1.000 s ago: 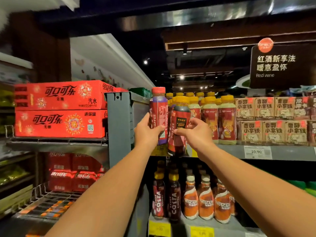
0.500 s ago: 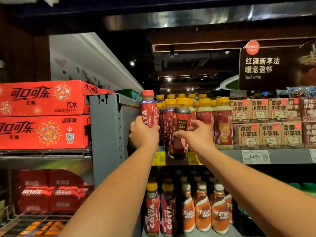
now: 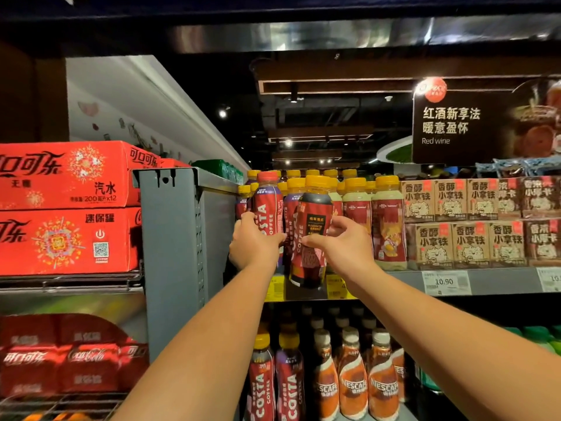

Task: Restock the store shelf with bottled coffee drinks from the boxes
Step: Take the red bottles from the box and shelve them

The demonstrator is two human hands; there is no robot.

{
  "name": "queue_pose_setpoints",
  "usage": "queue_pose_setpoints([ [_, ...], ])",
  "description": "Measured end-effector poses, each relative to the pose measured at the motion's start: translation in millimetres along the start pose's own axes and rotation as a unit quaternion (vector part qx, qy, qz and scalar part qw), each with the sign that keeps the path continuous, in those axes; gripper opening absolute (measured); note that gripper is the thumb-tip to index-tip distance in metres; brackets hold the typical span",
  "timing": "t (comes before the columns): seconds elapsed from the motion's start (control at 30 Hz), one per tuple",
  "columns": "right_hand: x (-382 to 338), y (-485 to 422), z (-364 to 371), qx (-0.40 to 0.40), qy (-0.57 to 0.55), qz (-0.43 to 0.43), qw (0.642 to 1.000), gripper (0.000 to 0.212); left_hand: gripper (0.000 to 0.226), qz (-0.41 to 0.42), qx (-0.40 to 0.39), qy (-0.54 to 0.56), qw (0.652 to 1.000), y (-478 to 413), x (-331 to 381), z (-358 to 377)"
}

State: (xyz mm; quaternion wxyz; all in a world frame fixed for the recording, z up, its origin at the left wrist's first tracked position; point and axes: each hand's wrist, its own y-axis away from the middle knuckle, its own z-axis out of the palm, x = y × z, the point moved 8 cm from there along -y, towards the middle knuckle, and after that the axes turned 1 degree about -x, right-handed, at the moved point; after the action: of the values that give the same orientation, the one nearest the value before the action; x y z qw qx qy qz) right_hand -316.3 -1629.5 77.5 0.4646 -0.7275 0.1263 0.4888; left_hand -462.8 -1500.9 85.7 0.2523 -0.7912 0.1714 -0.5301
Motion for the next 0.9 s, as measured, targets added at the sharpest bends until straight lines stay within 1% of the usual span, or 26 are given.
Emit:
queue_pose_setpoints([
  [0.17,1,2,0,0.006,-0.001,0.005,1.000,0.071,0.052,0.016,-0.030,-0.015,0.999,4,-9,6],
  [0.3,0,5,4,0.001,0.013,0.006,1.000,0.076,0.049,0.015,-0.080,0.033,0.996,-1,-14,8],
  [0.4,3,8,10,0.002,0.021,0.016,1.000,0.072,0.044,0.012,-0.104,0.068,0.992,5,-19,12],
  [0.43,5,9,12,0.000,0.021,0.020,1.000,0.066,0.042,0.014,-0.107,0.075,0.991,6,-21,13],
  [0.5,6,10,17,-0.013,0.026,0.016,0.999,0.042,0.039,0.019,-0.113,0.091,0.989,6,-21,12],
  [0.53,6,11,19,-0.018,0.030,0.013,0.999,0.038,0.040,0.019,-0.118,0.097,0.988,7,-21,11],
  [0.57,4,11,23,-0.024,0.038,0.010,0.999,0.041,0.042,0.017,-0.122,0.102,0.987,8,-21,10],
  [0.63,-1,13,28,-0.024,0.051,0.011,0.998,0.063,0.044,0.006,-0.123,0.128,0.984,12,-19,5],
  [0.67,-4,13,30,-0.022,0.052,0.010,0.998,0.068,0.043,0.004,-0.116,0.146,0.982,15,-17,1],
  [0.77,-13,13,42,-0.041,0.046,0.002,0.998,0.070,0.034,0.033,-0.076,0.177,0.981,15,0,-23],
  [0.9,-23,13,55,-0.054,0.046,-0.007,0.997,0.068,0.035,0.078,-0.060,0.211,0.973,3,34,-55],
])
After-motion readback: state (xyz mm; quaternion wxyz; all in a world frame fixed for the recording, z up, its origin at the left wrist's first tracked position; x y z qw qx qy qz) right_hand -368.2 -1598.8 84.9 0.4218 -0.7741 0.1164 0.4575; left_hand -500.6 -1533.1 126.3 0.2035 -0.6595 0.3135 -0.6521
